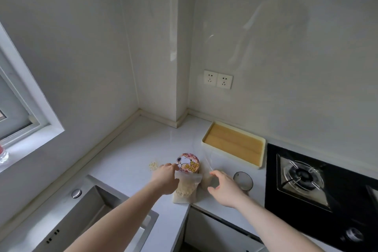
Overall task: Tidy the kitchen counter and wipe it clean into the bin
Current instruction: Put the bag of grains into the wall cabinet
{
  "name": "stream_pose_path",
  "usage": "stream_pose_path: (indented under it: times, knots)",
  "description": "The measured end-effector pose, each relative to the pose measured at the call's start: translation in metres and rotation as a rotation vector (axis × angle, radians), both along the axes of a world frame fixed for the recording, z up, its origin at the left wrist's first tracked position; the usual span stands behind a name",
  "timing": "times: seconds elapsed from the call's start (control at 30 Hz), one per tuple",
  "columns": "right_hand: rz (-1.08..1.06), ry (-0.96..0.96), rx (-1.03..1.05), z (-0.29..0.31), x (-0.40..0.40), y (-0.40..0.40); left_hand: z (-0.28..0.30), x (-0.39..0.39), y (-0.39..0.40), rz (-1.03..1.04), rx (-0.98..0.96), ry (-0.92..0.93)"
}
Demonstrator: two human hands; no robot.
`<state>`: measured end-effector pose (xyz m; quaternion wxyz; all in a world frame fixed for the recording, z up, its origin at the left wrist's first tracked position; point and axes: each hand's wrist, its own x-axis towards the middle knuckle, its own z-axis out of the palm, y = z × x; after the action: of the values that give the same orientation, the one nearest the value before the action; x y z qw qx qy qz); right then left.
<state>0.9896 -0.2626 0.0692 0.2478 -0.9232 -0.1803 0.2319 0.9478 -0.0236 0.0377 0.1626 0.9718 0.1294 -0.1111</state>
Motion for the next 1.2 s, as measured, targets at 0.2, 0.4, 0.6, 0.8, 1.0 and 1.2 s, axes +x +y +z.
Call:
stream_pose_path:
  times: [0.2,0.4,0.6,0.8,1.0,1.2]
  knots:
    - [-0.005,-0.008,-0.059,-0.001,0.013,0.016,-0.005,0.007,-0.001,0.006,0.042,0.002]
    - [0.038,-0.048,-0.021,0.018,0.013,0.019,0.029,0.003,-0.002,-0.1,-0.028,-0.149]
    - [0.001,-0.205,0.297,0.103,0.025,0.027,0.152,0.003,0.019,-0.246,-0.015,-0.491]
    - [-0.052,-0.454,0.696,0.218,0.049,0.049,0.298,0.014,0.043,-0.283,-0.113,-0.77]
    - [-0.04,-0.552,0.973,0.328,0.064,0.072,0.418,0.03,0.052,-0.279,-0.126,-0.952]
    - [-0.042,-0.76,1.156,0.431,0.077,0.095,0.512,0.048,0.058,-0.218,-0.201,-1.104]
